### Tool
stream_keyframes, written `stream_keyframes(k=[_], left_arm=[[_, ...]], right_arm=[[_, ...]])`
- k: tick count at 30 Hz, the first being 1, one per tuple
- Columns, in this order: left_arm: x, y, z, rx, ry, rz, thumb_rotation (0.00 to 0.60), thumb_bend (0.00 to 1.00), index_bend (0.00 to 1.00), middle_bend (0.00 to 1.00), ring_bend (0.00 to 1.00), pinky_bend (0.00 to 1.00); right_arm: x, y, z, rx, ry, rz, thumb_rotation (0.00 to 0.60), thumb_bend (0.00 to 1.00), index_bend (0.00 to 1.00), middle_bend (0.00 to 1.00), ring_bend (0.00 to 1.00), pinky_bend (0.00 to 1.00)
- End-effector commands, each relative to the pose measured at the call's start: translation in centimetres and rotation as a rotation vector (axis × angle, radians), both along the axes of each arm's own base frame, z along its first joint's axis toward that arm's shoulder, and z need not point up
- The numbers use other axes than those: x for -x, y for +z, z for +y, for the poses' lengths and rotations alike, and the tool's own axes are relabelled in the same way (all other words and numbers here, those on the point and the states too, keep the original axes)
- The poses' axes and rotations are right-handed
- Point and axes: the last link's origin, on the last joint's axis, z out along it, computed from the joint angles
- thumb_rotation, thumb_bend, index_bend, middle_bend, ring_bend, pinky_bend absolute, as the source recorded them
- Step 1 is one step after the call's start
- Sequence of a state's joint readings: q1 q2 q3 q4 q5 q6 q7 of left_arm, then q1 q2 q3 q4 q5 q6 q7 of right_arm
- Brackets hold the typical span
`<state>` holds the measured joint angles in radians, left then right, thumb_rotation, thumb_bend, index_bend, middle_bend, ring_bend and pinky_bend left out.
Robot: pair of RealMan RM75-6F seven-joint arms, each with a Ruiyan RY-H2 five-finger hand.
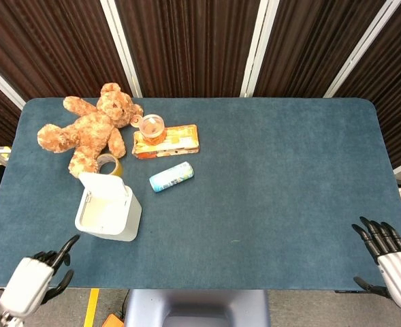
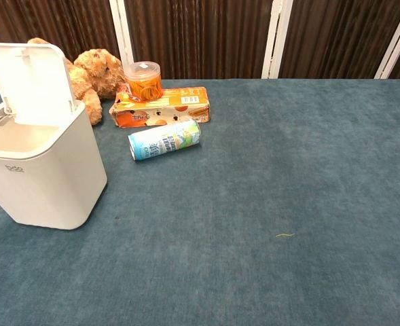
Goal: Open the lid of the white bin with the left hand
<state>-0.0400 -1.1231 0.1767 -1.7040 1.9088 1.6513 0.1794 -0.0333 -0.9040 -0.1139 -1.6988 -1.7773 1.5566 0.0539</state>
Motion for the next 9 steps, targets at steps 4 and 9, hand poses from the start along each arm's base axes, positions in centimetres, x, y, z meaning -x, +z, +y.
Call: stream_keyframes(k=[4, 9], left_arm=[[3.35, 1.89, -1.26, -0.080, 0.145, 0.056, 0.600, 0.45, 0.03, 0.00, 0.00, 0.00], [3.85, 1.90, -0.76, -0.070, 0.182, 0.066, 0.600, 0.45, 0.01, 0.00, 0.00, 0.00]], right_arm=[[-0.20, -0.43, 0.16, -0.014, 0.005, 0.003, 0.600, 0.06, 0.00, 0.00, 0.00, 0.00], [-0.23, -0.47, 0.28, -0.009, 0.008, 0.013, 0.600, 0.06, 0.00, 0.00, 0.00, 0.00]])
